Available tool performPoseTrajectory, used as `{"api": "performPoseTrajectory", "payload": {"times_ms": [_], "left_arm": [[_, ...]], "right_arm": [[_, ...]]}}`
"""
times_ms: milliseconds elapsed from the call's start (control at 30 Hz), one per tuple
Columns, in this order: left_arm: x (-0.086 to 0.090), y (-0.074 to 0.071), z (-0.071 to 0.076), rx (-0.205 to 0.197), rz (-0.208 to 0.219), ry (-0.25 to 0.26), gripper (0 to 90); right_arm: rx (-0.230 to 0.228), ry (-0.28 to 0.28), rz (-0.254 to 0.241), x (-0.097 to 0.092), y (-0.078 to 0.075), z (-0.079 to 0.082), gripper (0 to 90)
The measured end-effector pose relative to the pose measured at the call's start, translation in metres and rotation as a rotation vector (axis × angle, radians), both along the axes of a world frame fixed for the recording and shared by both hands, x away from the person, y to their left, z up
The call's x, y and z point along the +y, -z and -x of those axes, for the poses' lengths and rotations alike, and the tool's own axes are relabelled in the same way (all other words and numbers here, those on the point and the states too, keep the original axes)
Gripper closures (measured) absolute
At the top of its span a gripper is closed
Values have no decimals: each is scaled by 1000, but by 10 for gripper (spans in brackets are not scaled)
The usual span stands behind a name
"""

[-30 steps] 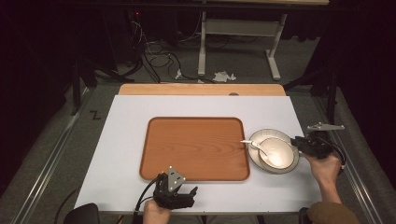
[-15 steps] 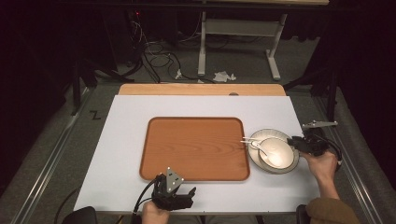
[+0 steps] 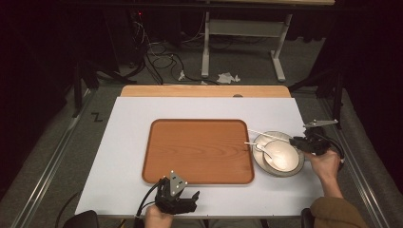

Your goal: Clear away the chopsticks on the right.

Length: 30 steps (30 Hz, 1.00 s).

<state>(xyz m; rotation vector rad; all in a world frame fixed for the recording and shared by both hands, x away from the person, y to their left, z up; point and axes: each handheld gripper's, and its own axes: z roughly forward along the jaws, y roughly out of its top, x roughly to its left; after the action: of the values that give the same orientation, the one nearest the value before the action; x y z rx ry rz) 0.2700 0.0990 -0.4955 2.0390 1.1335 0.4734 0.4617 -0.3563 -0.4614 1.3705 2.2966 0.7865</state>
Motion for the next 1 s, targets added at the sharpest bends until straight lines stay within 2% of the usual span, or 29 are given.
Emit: {"api": "performPoseTrajectory", "payload": {"times_ms": [200,567,1000], "left_arm": [[0,1,0,3,-6,-1,163],[-1,3,-1,9,-6,2,163],[-1,2,-1,8,-6,6,164]], "right_arm": [[1,-18,19,2,1,-5,750],[-15,-29,52,5,4,-9,824],[-35,-26,53,3,4,-6,853]]}}
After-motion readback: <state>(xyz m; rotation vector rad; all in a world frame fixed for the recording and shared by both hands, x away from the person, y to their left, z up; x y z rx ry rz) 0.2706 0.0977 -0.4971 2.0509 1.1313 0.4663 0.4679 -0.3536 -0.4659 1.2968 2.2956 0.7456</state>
